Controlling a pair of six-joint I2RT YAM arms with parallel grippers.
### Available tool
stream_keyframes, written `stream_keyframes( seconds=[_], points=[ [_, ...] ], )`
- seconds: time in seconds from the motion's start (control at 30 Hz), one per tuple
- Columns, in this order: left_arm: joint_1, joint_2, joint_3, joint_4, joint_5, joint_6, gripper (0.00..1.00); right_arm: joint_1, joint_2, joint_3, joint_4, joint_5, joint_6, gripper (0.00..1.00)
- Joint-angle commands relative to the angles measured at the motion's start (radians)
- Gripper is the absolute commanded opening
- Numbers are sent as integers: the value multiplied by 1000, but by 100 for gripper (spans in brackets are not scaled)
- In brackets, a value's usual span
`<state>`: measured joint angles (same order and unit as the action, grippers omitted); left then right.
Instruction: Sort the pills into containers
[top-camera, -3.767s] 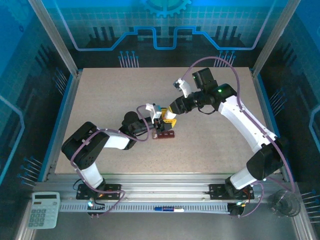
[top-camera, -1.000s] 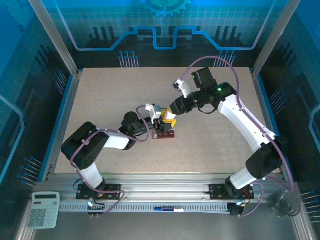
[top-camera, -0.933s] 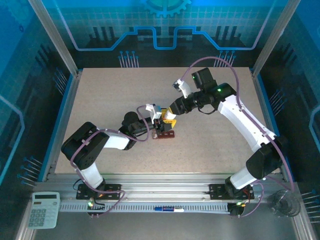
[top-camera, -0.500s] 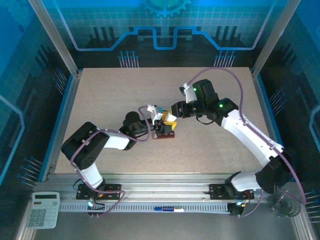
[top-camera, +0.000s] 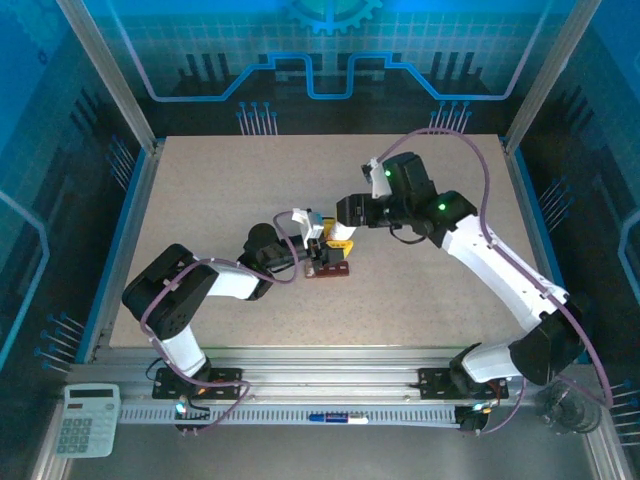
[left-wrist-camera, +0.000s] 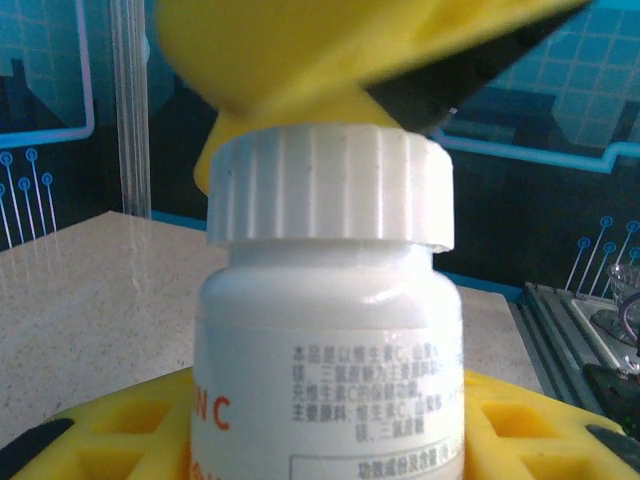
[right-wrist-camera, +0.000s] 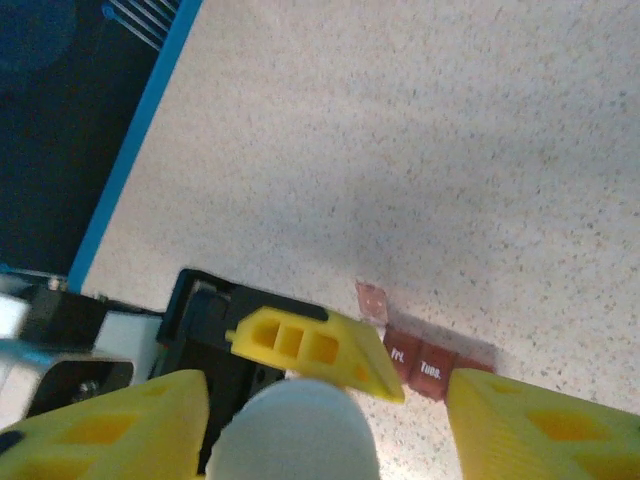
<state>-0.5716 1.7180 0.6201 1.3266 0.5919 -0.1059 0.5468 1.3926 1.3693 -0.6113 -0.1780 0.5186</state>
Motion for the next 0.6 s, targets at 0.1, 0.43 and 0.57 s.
stream_keyframes(
  seconds=[0.1,0.43,0.57],
  points=[
    [-5,-35,26,74,1,3,0,-77,19,132,-92,-108,-165,77],
    [-4,-31,28,74,3,1,0,-113,111,220,-235,-257,-534,84],
    [-4,-31,27,74,3,3,0,-110,131,231,-243,-296,-543,84]
  ],
)
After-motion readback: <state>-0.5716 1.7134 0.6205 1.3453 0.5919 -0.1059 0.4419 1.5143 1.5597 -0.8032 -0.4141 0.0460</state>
